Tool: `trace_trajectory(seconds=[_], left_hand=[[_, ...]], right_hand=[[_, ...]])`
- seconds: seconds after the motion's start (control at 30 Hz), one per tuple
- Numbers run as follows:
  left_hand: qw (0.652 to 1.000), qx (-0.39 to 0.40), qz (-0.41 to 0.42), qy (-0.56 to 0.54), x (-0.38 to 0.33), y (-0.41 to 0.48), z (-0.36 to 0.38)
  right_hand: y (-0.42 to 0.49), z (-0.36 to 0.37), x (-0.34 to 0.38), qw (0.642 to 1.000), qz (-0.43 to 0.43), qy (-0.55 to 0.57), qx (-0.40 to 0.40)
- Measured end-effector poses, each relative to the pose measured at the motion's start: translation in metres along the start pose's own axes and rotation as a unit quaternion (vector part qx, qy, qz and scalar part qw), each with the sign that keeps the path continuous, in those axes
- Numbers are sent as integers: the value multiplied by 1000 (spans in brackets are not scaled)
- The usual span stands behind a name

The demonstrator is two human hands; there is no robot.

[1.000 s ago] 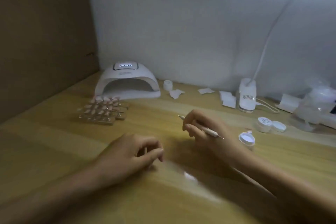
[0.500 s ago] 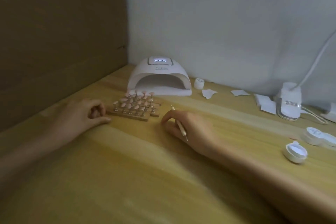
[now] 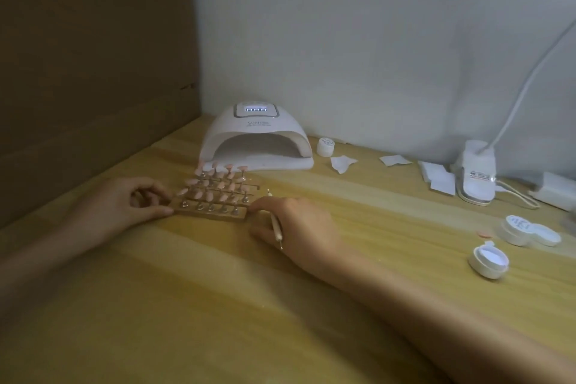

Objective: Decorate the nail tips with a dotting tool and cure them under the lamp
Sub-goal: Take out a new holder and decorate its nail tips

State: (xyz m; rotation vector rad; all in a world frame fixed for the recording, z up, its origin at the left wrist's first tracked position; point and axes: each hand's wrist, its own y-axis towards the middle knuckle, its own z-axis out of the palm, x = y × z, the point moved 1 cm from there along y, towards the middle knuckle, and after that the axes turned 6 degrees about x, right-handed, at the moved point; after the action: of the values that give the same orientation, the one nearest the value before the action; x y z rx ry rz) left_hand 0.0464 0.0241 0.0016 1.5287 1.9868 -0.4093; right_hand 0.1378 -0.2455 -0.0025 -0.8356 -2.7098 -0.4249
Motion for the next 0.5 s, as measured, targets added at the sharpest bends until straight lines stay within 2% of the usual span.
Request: trace_trajectory(seconds=[0.1,0.27,0.4,0.5], left_hand=[[998,54,13,-6,-11,-9,6],[983,137,98,71,-59,-29,32],[959,190,182,108,-104,-42,62],[943,216,235,96,-138,-43,91]], right_hand=[[-13,-8,-3,1000,4,7,15],[-67,-33,-17,999,11,-29,37],[-133,-59,-36,996,54,-41,57],[-180,-78,-52,992,94,-68,52]])
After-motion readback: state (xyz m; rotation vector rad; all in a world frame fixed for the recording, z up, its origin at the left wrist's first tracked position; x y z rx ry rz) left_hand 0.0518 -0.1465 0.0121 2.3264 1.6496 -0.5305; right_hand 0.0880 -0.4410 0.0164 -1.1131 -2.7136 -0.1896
